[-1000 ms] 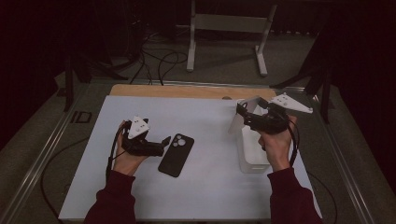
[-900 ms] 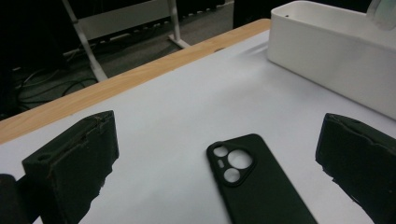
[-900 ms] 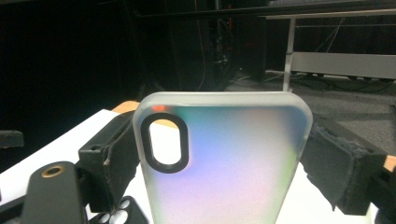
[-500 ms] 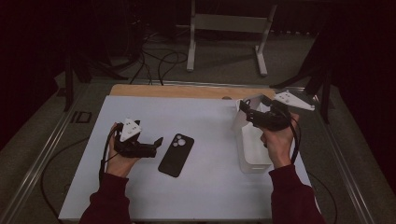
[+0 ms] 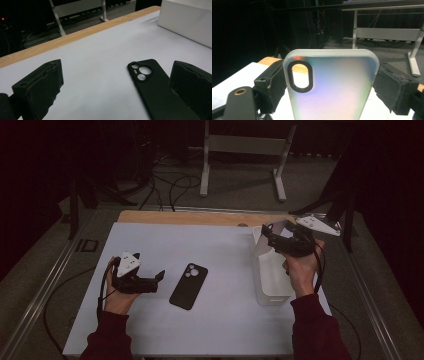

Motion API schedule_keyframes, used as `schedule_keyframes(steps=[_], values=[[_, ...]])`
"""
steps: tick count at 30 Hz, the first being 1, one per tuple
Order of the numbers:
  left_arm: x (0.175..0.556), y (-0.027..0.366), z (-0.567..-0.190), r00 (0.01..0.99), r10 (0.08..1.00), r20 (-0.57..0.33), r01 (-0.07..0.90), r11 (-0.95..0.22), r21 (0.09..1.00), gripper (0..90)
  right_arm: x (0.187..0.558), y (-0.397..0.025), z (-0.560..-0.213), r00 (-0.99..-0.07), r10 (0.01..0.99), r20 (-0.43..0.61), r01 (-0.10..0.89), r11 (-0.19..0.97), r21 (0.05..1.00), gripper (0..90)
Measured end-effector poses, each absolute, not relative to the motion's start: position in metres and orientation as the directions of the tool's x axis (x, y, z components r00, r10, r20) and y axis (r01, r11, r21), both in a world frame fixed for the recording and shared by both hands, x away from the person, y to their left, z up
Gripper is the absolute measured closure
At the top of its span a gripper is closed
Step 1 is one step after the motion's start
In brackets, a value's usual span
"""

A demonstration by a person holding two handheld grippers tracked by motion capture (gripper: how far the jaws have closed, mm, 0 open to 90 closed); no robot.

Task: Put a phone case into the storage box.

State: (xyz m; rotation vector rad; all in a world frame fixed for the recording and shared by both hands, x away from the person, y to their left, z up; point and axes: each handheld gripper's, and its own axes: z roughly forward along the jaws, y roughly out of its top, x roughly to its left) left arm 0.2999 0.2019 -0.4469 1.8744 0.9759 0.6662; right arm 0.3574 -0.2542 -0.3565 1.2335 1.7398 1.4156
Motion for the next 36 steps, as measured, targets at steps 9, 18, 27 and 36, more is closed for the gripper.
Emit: schedule_keyframes(steps=[9,18,27,36], values=[[0.294,0.21,-0.451,0.535,0.843,0.054,0.359,-0.285,0.889,0.0,0.364,-0.257,-0.357,-0.39,0.914,0.112,0.303,0.013,0.953,16.9],[0.286,0.217,-0.452,0.521,0.851,0.065,0.354,-0.284,0.891,0.0,0.371,-0.26,-0.361,-0.358,0.927,0.11,0.312,0.007,0.95,16.9],[0.282,0.225,-0.458,0.503,0.863,0.057,0.366,-0.273,0.89,0.0,0.378,-0.262,-0.363,-0.333,0.936,0.111,0.317,0.001,0.948,16.9],[0.28,0.23,-0.463,0.491,0.869,0.057,0.371,-0.268,0.889,0.0,0.384,-0.264,-0.362,-0.308,0.944,0.115,0.32,-0.011,0.947,16.9]])
